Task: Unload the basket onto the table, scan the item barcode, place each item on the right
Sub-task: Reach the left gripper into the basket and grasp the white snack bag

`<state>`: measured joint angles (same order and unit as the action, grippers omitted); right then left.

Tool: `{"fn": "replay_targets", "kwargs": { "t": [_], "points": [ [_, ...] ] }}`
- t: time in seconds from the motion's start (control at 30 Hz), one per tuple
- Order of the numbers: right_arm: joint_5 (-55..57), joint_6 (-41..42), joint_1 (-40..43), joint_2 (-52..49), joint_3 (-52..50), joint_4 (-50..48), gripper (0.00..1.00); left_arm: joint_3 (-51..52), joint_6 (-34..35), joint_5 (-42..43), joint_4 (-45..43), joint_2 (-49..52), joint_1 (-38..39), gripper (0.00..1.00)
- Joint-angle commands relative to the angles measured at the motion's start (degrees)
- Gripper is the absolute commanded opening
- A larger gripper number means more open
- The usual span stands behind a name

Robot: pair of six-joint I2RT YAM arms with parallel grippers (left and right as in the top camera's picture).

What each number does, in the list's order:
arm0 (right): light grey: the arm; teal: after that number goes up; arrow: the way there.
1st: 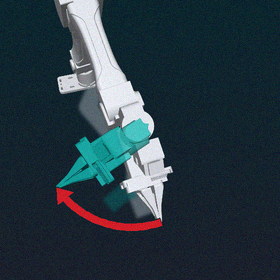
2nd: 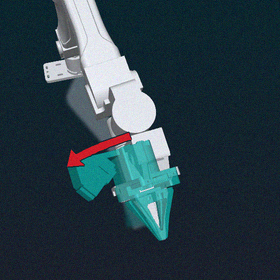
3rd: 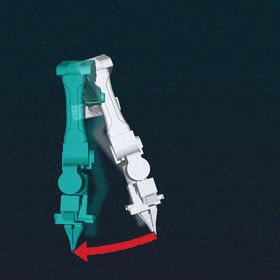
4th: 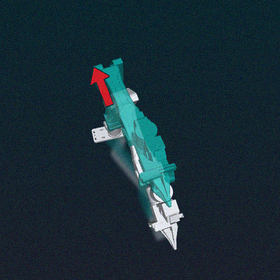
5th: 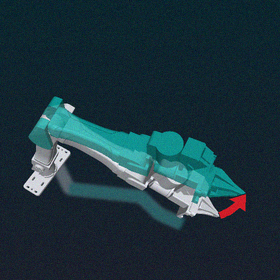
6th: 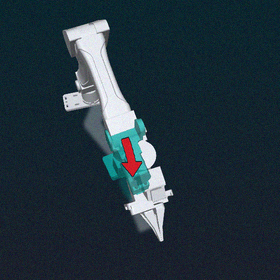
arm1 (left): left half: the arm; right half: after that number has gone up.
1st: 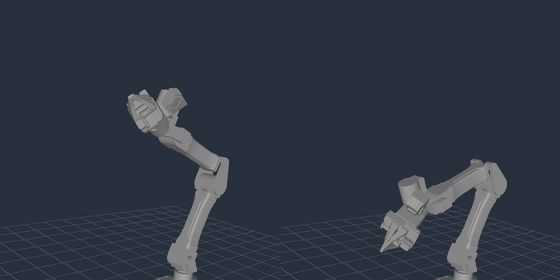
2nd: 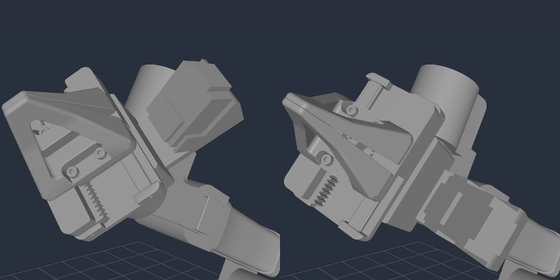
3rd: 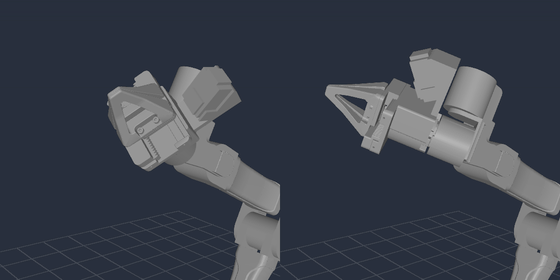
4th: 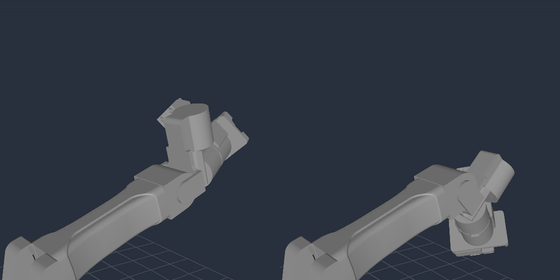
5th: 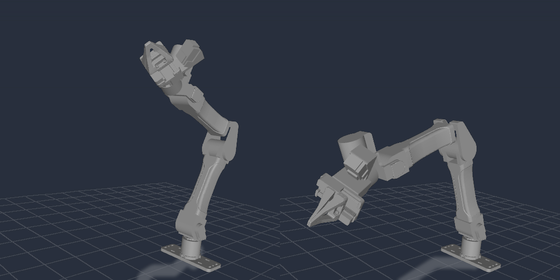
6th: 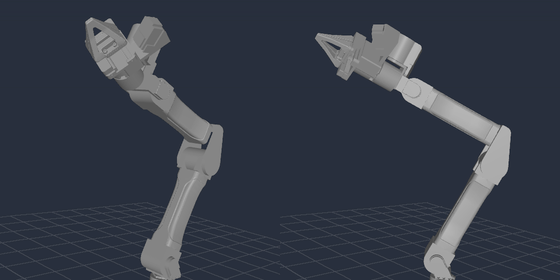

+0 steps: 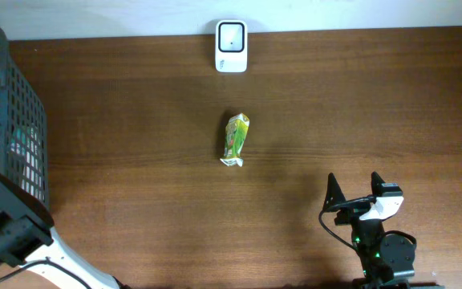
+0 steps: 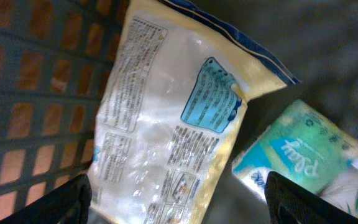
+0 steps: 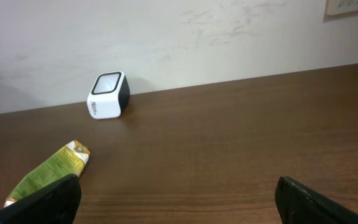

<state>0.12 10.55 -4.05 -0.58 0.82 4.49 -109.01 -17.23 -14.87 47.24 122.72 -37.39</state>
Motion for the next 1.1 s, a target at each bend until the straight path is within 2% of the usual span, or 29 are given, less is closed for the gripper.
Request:
{"fn": "replay_targets", "kwargs": {
  "t": [0.0,0.1,0.33,0.43,0.57,0.73,0.77,0.8,0.83,0.9,1.0,1.07],
  "points": [
    [0.5,0.2,0.3,0.4,-0.5,0.2,0.99,0.2,-3.1,0.0,-1.7,3.4,-0.3,0.87],
    [0.5,0.2,0.3,0.4,-0.5,0.2,0.99,0.2,-5.6,0.0,-4.0,4.5,-0.3,0.87],
    [0.5,0.2,0.3,0.4,-0.5,0.2,0.99,0.2,-6.9,-1.4,-8.6,8.0,-0.1,0.9],
    [0.5,0.2,0.3,0.4,-0.5,0.2,0.99,0.2,-6.9,-7.1,-10.8,9.5,-0.2,0.89],
    [0.5,0.2,0.3,0.4,-0.5,0.2,0.99,0.2,-6.9,-7.0,-11.4,12.5,-0.2,0.84],
    [0.5,0.2,0.3,0.4,-0.5,0.2,0.99,0.2,-6.0,-7.0,-10.5,13.9,-0.1,0.48],
    [0.5,0.2,0.3,0.4,-0.5,0.2,0.99,0.2,-5.9,-7.0,-10.1,13.8,-0.1,0.35],
    [0.5,0.2,0.3,0.4,-0.5,0.2,0.99,0.2,-4.5,-7.0,-9.8,13.8,-0.1,0.27],
    [0.5,0.2,0.3,0.4,-0.5,0.2,0.99,0.2,-3.5,-7.0,-9.2,13.8,-0.1,0.13],
    [0.5,0.2,0.3,0.4,-0.5,0.1,0.99,0.2,-1.5,-7.0,-7.9,13.0,-0.1,0.0],
    [0.5,0.2,0.3,0.4,-0.5,0.2,0.99,0.1,1.7,-7.0,-7.2,10.0,-0.1,0.0],
    [0.5,0.2,0.3,0.4,-0.5,0.2,0.99,0.1,2.6,-7.0,-7.4,4.0,-0.1,0.0]
  ]
}}
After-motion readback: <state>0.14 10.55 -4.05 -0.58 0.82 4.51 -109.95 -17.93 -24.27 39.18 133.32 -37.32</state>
